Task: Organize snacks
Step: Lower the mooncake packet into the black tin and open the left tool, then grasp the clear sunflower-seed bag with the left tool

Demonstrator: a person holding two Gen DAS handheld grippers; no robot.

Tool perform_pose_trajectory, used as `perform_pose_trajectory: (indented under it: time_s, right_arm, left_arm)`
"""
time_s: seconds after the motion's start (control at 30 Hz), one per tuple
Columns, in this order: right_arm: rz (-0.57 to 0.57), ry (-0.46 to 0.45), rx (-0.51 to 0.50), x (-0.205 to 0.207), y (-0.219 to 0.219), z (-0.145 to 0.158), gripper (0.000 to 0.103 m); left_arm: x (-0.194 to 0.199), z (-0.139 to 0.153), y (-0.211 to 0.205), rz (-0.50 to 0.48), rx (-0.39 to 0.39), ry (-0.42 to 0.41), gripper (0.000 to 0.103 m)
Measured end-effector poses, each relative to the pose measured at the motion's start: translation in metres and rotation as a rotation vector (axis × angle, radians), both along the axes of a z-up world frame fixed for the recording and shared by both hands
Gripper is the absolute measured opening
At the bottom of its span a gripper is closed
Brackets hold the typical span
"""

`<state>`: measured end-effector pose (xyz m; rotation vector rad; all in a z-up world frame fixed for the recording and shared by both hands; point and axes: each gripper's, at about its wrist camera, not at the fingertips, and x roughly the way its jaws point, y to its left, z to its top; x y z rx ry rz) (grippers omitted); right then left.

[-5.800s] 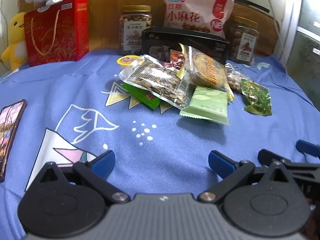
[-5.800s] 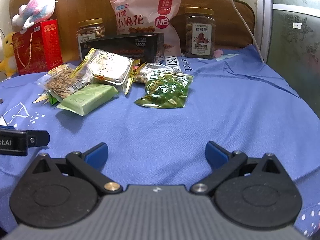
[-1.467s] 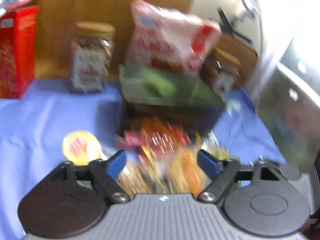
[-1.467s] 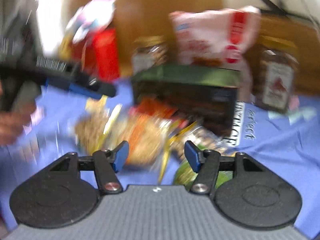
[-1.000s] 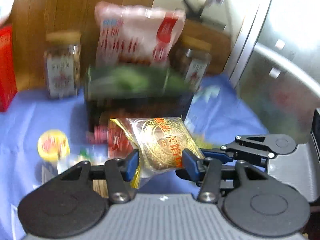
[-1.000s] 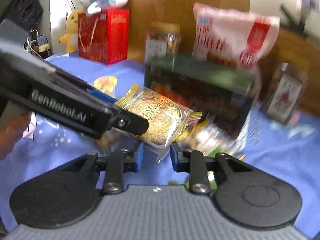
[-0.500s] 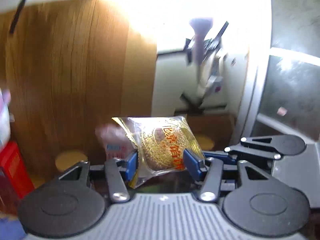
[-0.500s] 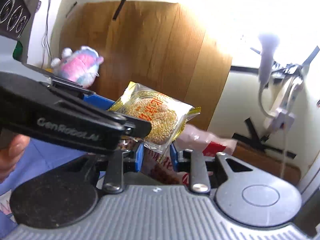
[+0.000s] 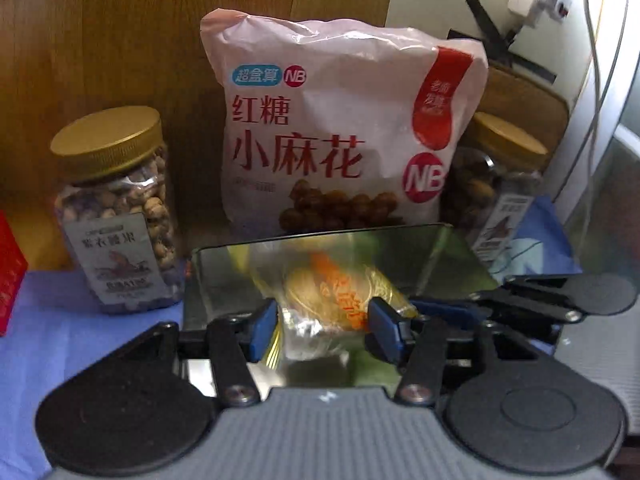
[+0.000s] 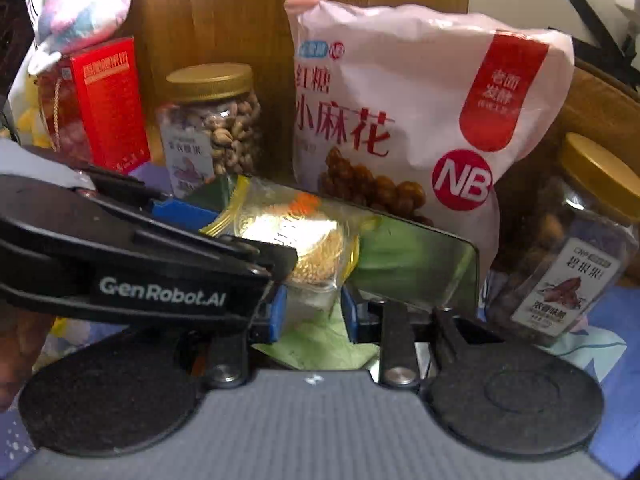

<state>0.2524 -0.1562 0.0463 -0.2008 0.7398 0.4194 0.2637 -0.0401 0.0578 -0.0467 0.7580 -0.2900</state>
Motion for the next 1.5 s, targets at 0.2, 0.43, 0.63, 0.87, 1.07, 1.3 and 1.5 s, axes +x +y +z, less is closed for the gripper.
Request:
perform_pose_trajectory:
  time_s: [0.2, 0.43, 0.63, 0.87, 1.07, 1.3, 1.5]
  right_arm:
    - [-0.013, -0.069, 0.016, -0.02, -0.012, 0.02, 0.042]
    - [0.061, -0.038, 0.285, -0.092, -0.029, 0.02, 0.054]
    - [0.15, 0.074, 0.346, -0.149, 0.001, -0.027, 0.062]
    - [0.133, 0.104, 0.276, -0.155, 0.022, -0.046, 0.071]
    - [0.198, 0.019, 0.151, -0.173, 0.045, -0.05, 0.082]
    - [0.22, -0.056, 0.103, -0.192, 0.045, -0.051, 0.055]
    - [0.192, -0.17, 0.024, -0.228, 0.035, -0.05, 0.053]
  left_arm:
    - [-0.027, 0.021, 0.018, -0.015, 0.006, -0.062, 0.053]
    - [-0.112, 0.025, 0.089, 0.052, -0.033, -0.102, 0.058]
    - [-0.173, -0.014, 0.14, 0.126, -0.156, 0.003, 0.058]
    - [-0.18, -0.038, 0.135, 0.075, -0.249, 0.064, 0.071]
    - [-0.17, -0.06, 0.116, 0.059, -0.271, 0.148, 0.045]
    - [-0.195, -0.057, 0.102, 0.047, -0.233, 0.111, 0.03]
    - [-0.207, -0.055, 0.082, -0.02, -0.253, 0.115, 0.03]
